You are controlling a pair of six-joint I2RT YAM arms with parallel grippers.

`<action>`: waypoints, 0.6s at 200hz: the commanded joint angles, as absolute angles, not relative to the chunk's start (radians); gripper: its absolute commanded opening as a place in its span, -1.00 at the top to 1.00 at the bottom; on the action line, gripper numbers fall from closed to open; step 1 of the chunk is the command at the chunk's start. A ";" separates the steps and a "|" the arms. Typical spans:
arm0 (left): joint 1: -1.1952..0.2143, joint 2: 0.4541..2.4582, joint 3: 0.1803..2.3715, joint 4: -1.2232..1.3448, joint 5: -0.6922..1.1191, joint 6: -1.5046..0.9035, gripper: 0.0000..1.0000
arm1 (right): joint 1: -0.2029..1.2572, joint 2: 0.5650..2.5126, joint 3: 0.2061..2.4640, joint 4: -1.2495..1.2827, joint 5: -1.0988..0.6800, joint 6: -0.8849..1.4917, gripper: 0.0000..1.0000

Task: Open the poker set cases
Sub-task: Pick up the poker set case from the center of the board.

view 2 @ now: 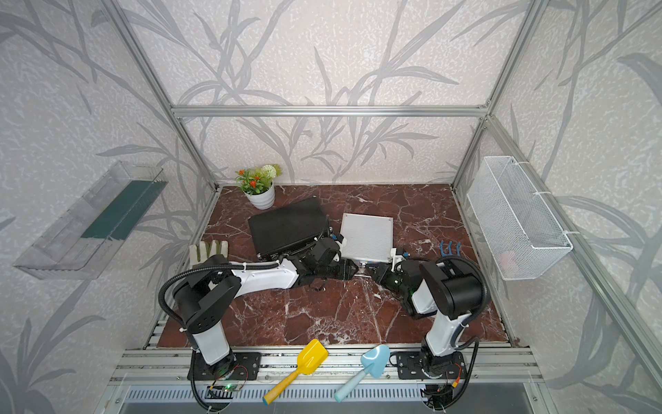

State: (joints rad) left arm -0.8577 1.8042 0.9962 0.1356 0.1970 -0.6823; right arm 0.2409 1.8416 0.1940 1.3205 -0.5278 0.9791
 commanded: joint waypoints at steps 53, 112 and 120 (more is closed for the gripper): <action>-0.845 1.747 0.926 0.215 0.184 -0.721 -0.29 | 0.258 1.783 0.162 1.346 -0.516 1.086 0.87; -0.815 1.671 0.855 0.382 0.187 -0.872 -0.27 | 0.258 1.636 0.188 1.282 -0.518 1.192 1.00; -0.809 1.666 0.855 0.390 0.197 -0.891 -0.25 | 0.258 1.589 0.197 1.218 -0.511 1.202 0.99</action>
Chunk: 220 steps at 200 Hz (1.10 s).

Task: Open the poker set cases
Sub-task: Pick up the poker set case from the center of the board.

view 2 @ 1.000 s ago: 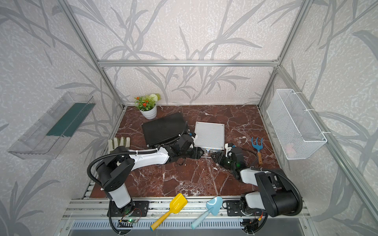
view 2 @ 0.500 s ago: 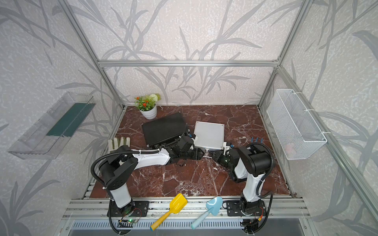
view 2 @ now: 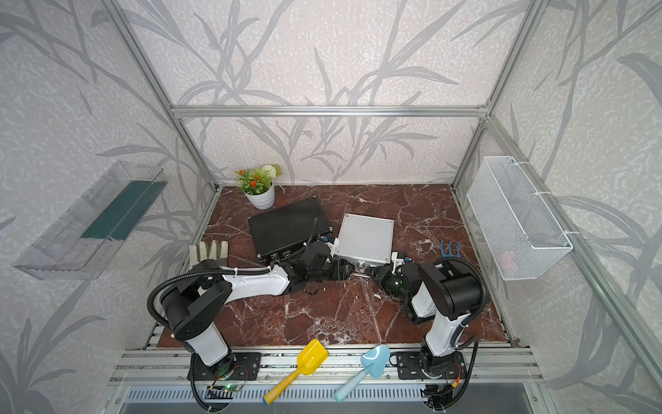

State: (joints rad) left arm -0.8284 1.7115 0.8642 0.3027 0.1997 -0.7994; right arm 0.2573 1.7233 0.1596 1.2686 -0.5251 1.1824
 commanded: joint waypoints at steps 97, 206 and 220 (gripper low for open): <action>-0.781 1.799 0.852 0.747 0.364 -1.246 0.03 | 0.257 1.181 0.356 0.560 -0.462 1.039 0.96; -0.793 1.854 0.830 0.877 0.409 -1.339 0.57 | 0.255 1.169 0.341 0.571 -0.427 1.075 0.95; -0.793 1.870 0.820 0.925 0.411 -1.369 0.60 | 0.257 1.173 0.339 0.575 -0.416 1.077 0.94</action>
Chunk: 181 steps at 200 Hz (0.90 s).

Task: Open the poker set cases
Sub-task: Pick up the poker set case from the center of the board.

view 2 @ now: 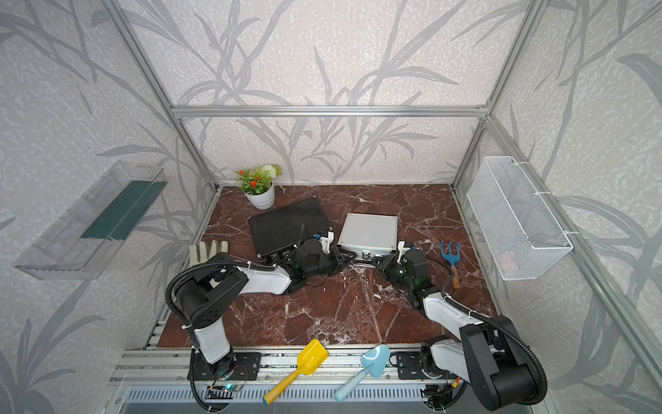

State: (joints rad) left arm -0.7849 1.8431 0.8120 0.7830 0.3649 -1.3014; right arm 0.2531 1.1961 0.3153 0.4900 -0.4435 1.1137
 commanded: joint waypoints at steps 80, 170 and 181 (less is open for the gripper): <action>-0.798 1.913 0.812 1.032 0.407 -1.436 0.84 | 0.256 1.200 0.333 0.604 -0.396 1.085 0.86; -0.796 1.961 0.827 1.091 0.412 -1.564 1.00 | 0.253 1.177 0.280 0.605 -0.393 1.070 -0.30; -0.798 1.974 0.833 1.103 0.414 -1.595 1.00 | 0.253 1.168 0.261 0.627 -0.399 1.080 -0.38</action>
State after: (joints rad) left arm -0.7921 1.9598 0.8066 0.9642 0.3908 -1.4986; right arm 0.2558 1.2011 0.2935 0.5468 -0.4076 1.0939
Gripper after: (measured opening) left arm 0.059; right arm 0.646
